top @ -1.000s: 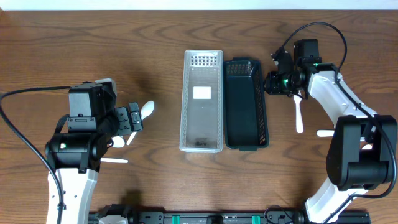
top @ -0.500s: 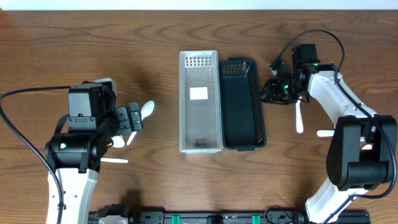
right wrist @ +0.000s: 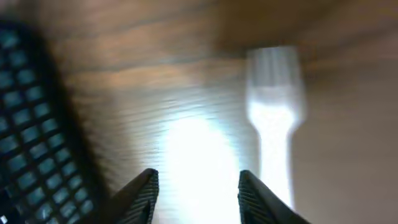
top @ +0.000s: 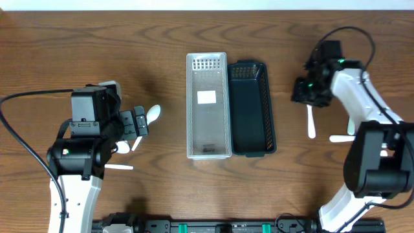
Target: Pack container
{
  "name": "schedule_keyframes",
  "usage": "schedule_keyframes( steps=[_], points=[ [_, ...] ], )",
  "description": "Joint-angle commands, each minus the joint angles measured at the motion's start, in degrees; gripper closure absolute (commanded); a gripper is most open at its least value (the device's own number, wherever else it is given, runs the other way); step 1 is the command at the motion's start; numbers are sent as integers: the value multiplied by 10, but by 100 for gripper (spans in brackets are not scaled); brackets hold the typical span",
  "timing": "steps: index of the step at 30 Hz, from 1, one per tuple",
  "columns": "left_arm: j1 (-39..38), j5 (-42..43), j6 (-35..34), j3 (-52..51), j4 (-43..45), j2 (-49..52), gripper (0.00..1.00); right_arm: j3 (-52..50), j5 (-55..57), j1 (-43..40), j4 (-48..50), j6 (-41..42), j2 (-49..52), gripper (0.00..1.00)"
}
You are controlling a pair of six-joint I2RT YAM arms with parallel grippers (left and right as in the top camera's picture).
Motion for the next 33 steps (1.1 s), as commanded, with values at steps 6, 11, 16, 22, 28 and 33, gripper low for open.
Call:
schedule_keyframes(
  steps=[6, 11, 16, 22, 28, 33],
  points=[
    [2, -1, 3, 10, 5, 1, 2, 51, 69, -57, -62, 26, -122, 48],
    [2, -1, 3, 10, 5, 0, 2, 51, 115, -59, -183, 17, -160, 46],
    [2, -1, 3, 10, 5, -1, 2, 51, 117, -57, -254, 10, -176, 40],
    [2, -1, 3, 10, 5, -1, 2, 31, 117, -40, -180, -19, -145, 34],
    [2, -1, 3, 10, 5, -1, 2, 2, 113, -17, -106, -39, -63, 31],
    [2, -1, 3, 10, 5, -1, 2, 1, 112, -10, -57, -40, 16, 30]
  ],
)
